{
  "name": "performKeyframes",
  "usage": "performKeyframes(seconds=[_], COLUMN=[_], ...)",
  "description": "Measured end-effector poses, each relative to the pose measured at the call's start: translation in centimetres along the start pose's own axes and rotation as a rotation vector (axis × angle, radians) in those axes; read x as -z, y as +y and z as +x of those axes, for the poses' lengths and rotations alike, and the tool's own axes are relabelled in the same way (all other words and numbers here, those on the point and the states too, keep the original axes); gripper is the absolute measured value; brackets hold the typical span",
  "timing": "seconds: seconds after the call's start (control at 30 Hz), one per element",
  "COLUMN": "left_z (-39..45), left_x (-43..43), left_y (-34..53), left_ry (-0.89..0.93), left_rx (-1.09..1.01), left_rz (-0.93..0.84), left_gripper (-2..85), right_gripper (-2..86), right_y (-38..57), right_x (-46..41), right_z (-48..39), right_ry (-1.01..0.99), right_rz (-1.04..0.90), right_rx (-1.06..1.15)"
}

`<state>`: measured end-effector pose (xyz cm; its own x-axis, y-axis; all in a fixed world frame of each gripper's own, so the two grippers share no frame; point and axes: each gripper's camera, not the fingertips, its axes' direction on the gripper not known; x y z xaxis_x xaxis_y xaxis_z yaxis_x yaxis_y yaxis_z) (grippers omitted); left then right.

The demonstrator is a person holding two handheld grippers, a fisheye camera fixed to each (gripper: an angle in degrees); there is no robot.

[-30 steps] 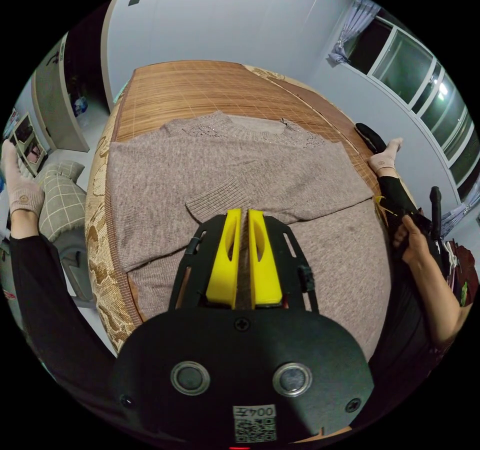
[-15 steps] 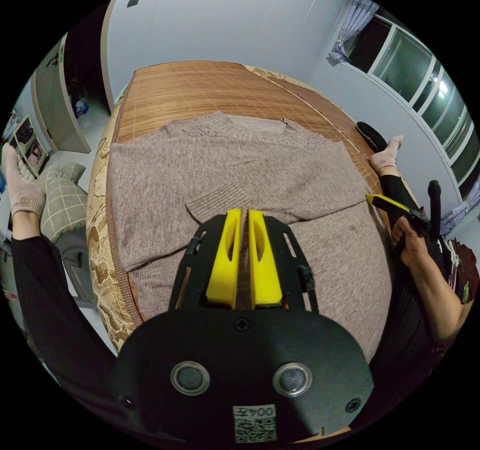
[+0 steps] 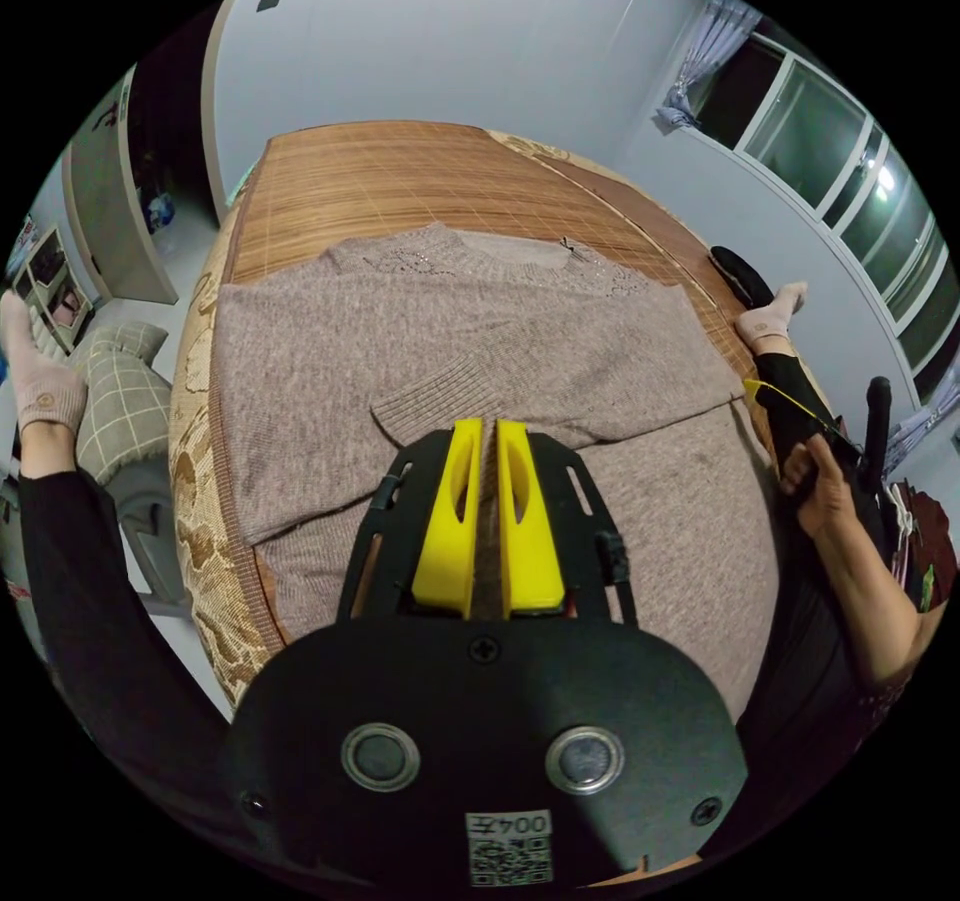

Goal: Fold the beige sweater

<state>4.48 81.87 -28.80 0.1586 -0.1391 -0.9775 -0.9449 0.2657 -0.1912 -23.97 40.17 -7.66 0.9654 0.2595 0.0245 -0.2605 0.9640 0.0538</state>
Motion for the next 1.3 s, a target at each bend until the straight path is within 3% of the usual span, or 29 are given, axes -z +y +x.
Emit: performKeyframes(seconds=[0.17,0.33,0.6,0.77,1.3], left_z=[-2.2,-3.7,-7.6,-8.8,-13.1], left_x=[0.9,4.6,1.2,-0.2,-2.0], left_y=[-0.8,-1.6,-5.9,-7.0,-12.9], left_ry=[0.137,0.021,-0.028,-0.078,-0.014], left_rx=[0.004,-0.021,0.035,0.014,0.038], left_rz=[-0.004,0.135,0.023,0.003,0.018], left_gripper=[6.0,9.5,17.3,16.7,14.9], right_gripper=[16.0,17.5,18.5,18.4,19.0], right_y=[0.4,-0.1,-3.5,-4.4,-8.5], right_x=[0.4,0.6,-4.7,-9.1,-14.2], right_z=[-1.1,-3.2,-6.5,-6.6,-4.8], right_ry=[-0.11,-0.094,-0.025,0.026,-0.043], right_rz=[0.022,0.023,-0.046,-0.176,-0.179], right_rx=[0.065,0.157,0.255,0.297,0.309])
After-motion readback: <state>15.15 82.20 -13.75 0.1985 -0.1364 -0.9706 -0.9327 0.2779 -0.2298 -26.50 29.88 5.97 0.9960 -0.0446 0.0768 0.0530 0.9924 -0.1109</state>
